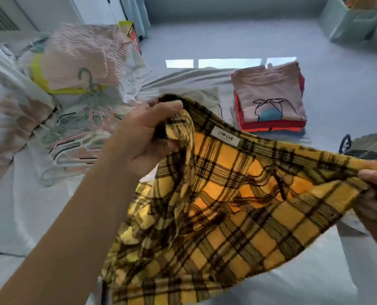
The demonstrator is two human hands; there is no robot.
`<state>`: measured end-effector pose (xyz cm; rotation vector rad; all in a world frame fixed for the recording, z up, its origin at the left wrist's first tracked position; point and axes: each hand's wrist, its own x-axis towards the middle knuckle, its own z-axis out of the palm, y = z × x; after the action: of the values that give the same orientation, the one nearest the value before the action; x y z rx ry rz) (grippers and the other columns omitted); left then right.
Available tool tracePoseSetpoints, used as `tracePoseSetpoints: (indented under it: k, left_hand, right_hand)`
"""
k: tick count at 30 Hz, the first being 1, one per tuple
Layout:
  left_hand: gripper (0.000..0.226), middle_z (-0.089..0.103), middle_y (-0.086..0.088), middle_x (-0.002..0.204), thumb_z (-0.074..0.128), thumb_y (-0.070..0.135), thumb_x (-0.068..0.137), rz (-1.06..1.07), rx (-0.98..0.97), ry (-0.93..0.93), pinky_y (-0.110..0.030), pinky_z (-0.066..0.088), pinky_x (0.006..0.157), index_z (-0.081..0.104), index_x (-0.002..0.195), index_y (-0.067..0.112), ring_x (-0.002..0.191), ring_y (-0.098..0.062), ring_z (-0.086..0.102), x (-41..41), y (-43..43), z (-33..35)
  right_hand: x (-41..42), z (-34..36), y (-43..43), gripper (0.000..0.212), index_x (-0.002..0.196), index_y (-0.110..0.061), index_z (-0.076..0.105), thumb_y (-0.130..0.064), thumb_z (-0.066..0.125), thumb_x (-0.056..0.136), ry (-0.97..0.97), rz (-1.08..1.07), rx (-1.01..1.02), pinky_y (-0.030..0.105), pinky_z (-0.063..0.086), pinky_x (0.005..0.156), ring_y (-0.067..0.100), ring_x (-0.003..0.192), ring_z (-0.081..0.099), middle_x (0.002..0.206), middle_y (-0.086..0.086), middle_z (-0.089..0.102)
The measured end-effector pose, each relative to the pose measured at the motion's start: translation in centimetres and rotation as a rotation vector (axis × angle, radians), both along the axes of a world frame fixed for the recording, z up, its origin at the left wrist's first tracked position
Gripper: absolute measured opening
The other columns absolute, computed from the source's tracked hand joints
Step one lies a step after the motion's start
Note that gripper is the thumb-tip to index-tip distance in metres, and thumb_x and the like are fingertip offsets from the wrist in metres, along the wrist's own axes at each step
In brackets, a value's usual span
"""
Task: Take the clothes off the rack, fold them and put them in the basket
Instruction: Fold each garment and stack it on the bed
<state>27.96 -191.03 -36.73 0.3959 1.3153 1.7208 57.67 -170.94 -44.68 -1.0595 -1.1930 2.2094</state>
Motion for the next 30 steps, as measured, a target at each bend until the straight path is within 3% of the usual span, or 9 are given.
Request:
tracePoseSetpoints:
  k: [2,3,8,13,17,22,25,28,30]
  left_hand:
    - [0.040,0.058,-0.004,0.069,0.072,0.014,0.068,0.046,-0.146,0.029,-0.023,0.044,0.043,0.052,0.100,0.002,0.050,-0.011,0.057,-0.5,2.4,-3.7]
    - [0.057,0.058,-0.009,0.079,0.075,0.014,0.065,0.082,-0.229,0.044,-0.029,0.046,0.048,0.048,0.113,-0.001,0.058,-0.015,0.059,-1.0,3.3,-6.3]
    - [0.072,0.048,-0.019,0.121,0.074,-0.002,0.073,0.096,-0.583,0.020,-0.045,0.053,0.079,0.030,0.125,0.019,0.102,-0.035,0.059,-2.6,6.6,-18.4]
    - [0.085,0.039,-0.019,0.138,0.072,0.000,0.076,-0.074,-0.800,0.232,-0.041,0.042,0.102,0.018,0.138,0.020,0.122,-0.032,0.045,-5.9,8.1,-25.6]
    - [0.073,0.042,-0.016,0.135,0.075,0.014,0.077,0.081,-0.928,0.260,-0.031,0.042,0.088,0.026,0.131,0.012,0.117,-0.028,0.049,-8.2,7.1,-29.3]
    - [0.041,0.063,-0.013,0.096,0.075,0.012,0.075,0.422,-0.862,-0.455,-0.019,0.050,0.043,0.051,0.106,-0.001,0.066,-0.019,0.061,-8.5,5.6,-33.3]
    - [0.018,0.063,-0.008,0.086,0.068,0.011,0.082,0.324,-0.872,-0.393,-0.020,0.050,0.049,0.055,0.094,0.006,0.068,-0.016,0.059,-8.0,5.3,-33.7]
    - [0.020,0.065,-0.011,0.097,0.065,0.008,0.084,0.179,-0.867,-0.211,-0.021,0.051,0.062,0.058,0.103,0.006,0.078,-0.017,0.061,-8.1,5.7,-33.2]
    - [0.012,0.067,-0.006,0.091,0.065,0.009,0.085,0.057,-0.861,-0.090,-0.014,0.049,0.055,0.061,0.096,0.007,0.073,-0.013,0.061,-8.4,6.0,-32.6]
  right_hand:
    - [-2.8,-1.3,-1.5,0.007,0.087,-0.001,0.051,-0.001,0.046,0.092,-0.089,-0.139,0.284,0.008,0.027,0.032,0.001,0.033,0.038,0.048,-0.004,0.050]
    - [-5.1,-2.0,-2.5,0.012,0.082,-0.007,0.047,-0.003,0.047,0.093,-0.135,-0.135,0.258,0.011,0.026,0.031,0.003,0.030,0.035,0.043,-0.003,0.048]
    - [-14.3,-11.5,-4.8,0.018,0.084,-0.015,0.043,-0.016,0.061,0.089,-0.377,-0.017,0.281,0.014,0.033,0.034,0.002,0.037,0.045,0.062,0.006,0.053]
    - [-20.5,-18.3,-4.7,0.028,0.095,-0.015,0.047,-0.029,0.069,0.083,-0.660,0.098,0.447,0.022,0.039,0.058,0.011,0.069,0.051,0.079,-0.004,0.052]
    - [-23.1,-21.3,-4.5,0.027,0.093,-0.013,0.047,-0.025,0.069,0.083,-0.739,0.138,0.537,0.017,0.036,0.057,0.003,0.067,0.044,0.076,-0.007,0.047]
    - [-24.3,-24.8,-4.7,0.018,0.096,-0.015,0.052,-0.024,0.065,0.086,-0.753,0.169,0.430,0.015,0.041,0.066,0.006,0.080,0.052,0.087,-0.007,0.055]
    - [-24.6,-25.8,-4.1,0.003,0.093,-0.017,0.056,-0.018,0.058,0.091,-0.787,0.201,0.436,0.013,0.038,0.064,0.011,0.084,0.054,0.086,-0.008,0.056]
    - [-25.0,-26.0,-3.3,0.002,0.089,-0.018,0.059,-0.017,0.060,0.090,-0.827,0.228,0.475,0.019,0.038,0.065,0.013,0.085,0.055,0.087,-0.006,0.059]
    - [-25.4,-25.3,-3.2,0.003,0.087,-0.019,0.060,-0.017,0.060,0.089,-0.794,0.242,0.532,0.017,0.039,0.065,0.009,0.081,0.055,0.084,-0.008,0.059]
